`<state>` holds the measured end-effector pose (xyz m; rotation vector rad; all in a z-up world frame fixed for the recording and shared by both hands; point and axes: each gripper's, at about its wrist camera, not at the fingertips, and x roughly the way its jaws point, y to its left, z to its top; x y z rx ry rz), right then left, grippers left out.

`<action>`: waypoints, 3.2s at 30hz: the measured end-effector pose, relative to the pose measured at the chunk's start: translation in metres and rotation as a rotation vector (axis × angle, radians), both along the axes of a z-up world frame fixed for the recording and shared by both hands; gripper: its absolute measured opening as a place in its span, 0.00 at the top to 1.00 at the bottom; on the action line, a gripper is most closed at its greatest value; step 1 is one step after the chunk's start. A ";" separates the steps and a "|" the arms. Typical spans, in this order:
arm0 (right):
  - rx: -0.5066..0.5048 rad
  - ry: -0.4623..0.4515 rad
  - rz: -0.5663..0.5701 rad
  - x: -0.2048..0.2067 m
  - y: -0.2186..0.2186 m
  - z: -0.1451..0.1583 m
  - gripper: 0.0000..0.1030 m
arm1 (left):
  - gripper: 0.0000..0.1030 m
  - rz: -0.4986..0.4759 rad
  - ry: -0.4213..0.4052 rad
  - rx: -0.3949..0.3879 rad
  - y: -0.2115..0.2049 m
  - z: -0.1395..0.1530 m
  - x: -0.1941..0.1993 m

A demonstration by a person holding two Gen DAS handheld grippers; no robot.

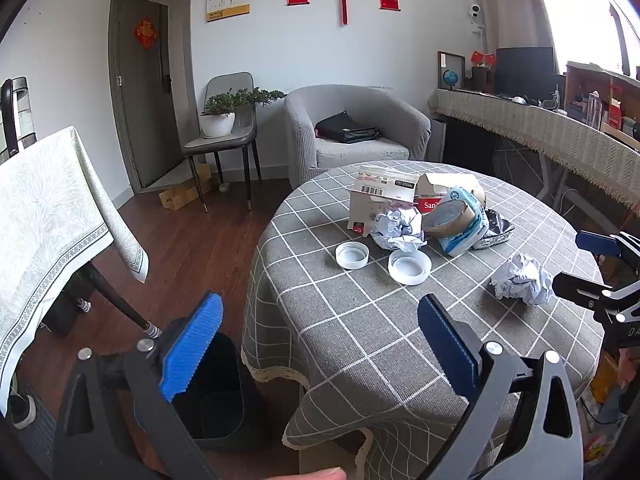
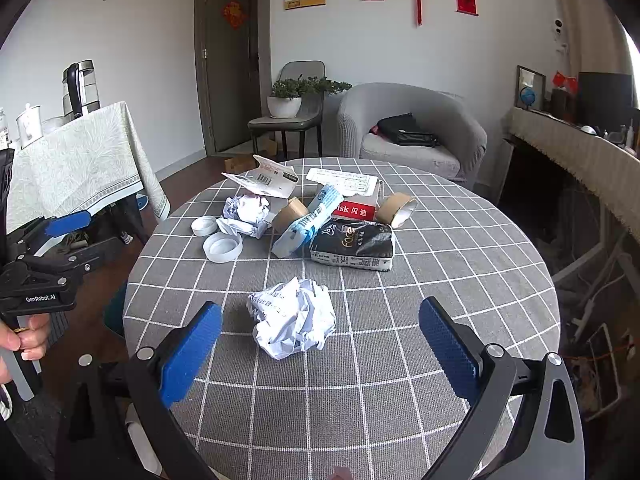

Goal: Collect trash

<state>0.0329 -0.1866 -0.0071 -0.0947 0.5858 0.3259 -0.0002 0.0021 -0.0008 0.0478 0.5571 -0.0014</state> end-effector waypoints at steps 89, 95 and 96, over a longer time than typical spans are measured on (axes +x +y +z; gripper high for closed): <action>0.070 0.098 0.069 0.050 0.014 -0.002 0.47 | 0.37 -0.247 0.181 -0.091 -0.032 -0.028 0.056; 0.075 0.093 0.076 0.058 0.009 -0.001 0.47 | 0.41 -0.249 0.192 -0.097 -0.040 -0.032 0.073; 0.076 0.090 0.078 0.059 0.009 0.000 0.47 | 0.41 -0.251 0.193 -0.094 -0.042 -0.033 0.076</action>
